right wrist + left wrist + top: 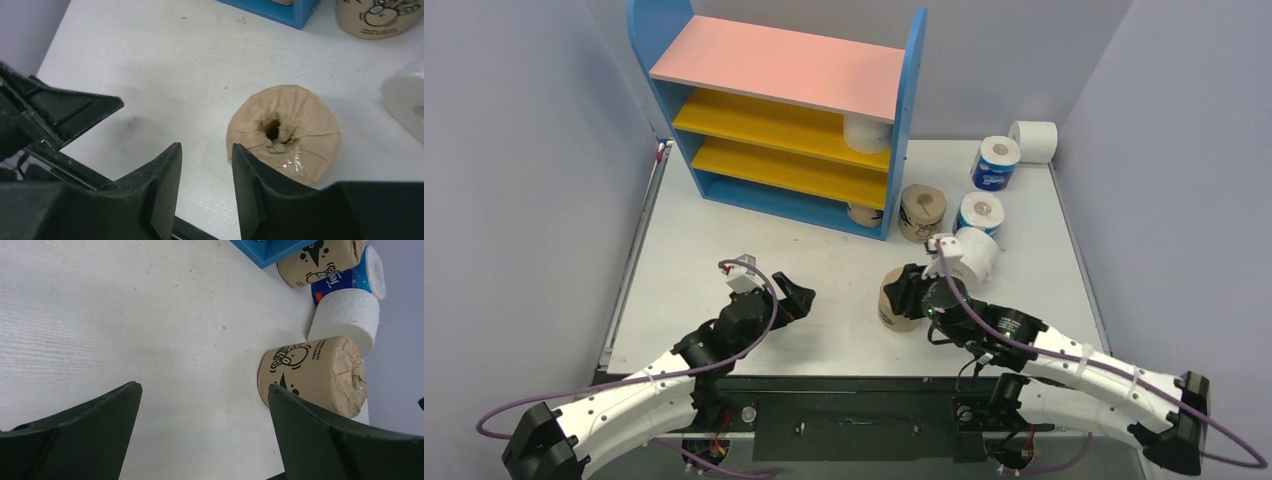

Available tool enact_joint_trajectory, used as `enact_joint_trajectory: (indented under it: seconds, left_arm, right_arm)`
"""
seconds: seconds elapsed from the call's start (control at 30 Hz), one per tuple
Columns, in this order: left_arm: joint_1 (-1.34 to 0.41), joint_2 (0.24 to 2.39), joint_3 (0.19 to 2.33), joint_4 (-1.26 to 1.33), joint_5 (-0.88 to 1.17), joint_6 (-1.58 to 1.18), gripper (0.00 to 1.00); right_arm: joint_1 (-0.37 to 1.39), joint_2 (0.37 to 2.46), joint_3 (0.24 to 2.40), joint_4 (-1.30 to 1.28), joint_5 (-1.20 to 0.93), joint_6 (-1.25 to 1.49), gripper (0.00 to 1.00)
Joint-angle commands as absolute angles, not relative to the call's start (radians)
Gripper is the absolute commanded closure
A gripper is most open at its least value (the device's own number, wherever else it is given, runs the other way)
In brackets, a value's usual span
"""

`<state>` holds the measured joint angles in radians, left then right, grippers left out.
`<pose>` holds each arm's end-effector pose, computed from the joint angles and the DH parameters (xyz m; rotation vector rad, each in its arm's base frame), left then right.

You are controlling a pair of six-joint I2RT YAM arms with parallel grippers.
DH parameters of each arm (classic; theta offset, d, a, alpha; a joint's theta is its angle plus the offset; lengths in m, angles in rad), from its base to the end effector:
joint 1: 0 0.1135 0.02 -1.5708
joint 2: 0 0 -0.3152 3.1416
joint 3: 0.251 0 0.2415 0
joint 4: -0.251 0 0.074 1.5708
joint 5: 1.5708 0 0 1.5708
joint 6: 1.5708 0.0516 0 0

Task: Place and organize the paper towels onto the shelf
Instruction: Adjust the paper towel at the center of the board, then pick up the paper towel from the center of the board.

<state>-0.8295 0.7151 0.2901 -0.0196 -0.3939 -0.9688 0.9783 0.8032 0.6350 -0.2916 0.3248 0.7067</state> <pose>0.1022 -0.0823 0.2260 -0.3994 2.0226 -0.7568 0.0985 0.1168 0.3057 -0.0718 2.0836 0.7346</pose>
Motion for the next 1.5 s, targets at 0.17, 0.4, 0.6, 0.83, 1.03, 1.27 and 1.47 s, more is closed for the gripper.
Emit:
enact_joint_trajectory:
  seconds: [0.17, 0.4, 0.6, 0.83, 1.03, 1.27, 1.47]
  left_arm:
    - [-0.833, 0.692, 0.302, -0.067, -0.413, -0.998, 0.02]
    - [-0.833, 0.678, 0.346, -0.048, -0.398, -0.931, 0.03]
    - [-0.837, 0.876, 0.516, 0.013, -0.224, -0.798, 0.03]
    - [-0.938, 1.203, 0.822, -0.125, -0.181, -0.7, 0.03]
    - [-0.97, 1.385, 0.989, -0.188, -0.152, -0.668, 0.02]
    - [-0.999, 1.535, 1.112, -0.262, -0.156, -0.625, 0.0]
    - [-1.009, 1.604, 1.17, -0.275, -0.158, -0.607, 0.05]
  right_arm:
    - [1.183, 1.068, 0.849, -0.56, 0.58, 0.631, 0.59]
    - [1.137, 0.914, 0.802, -0.564, 0.699, 0.73, 0.37]
    - [0.982, 0.759, 0.642, -0.48, 0.639, 0.841, 0.3]
    - [0.971, 0.664, 0.56, -0.466, 0.693, 0.892, 0.26]
    - [0.969, 0.595, 0.53, -0.483, 0.705, 0.888, 0.27]
    - [0.969, 0.527, 0.509, -0.527, 0.724, 0.89, 0.28]
    - [0.969, 0.494, 0.495, -0.542, 0.728, 0.89, 0.28]
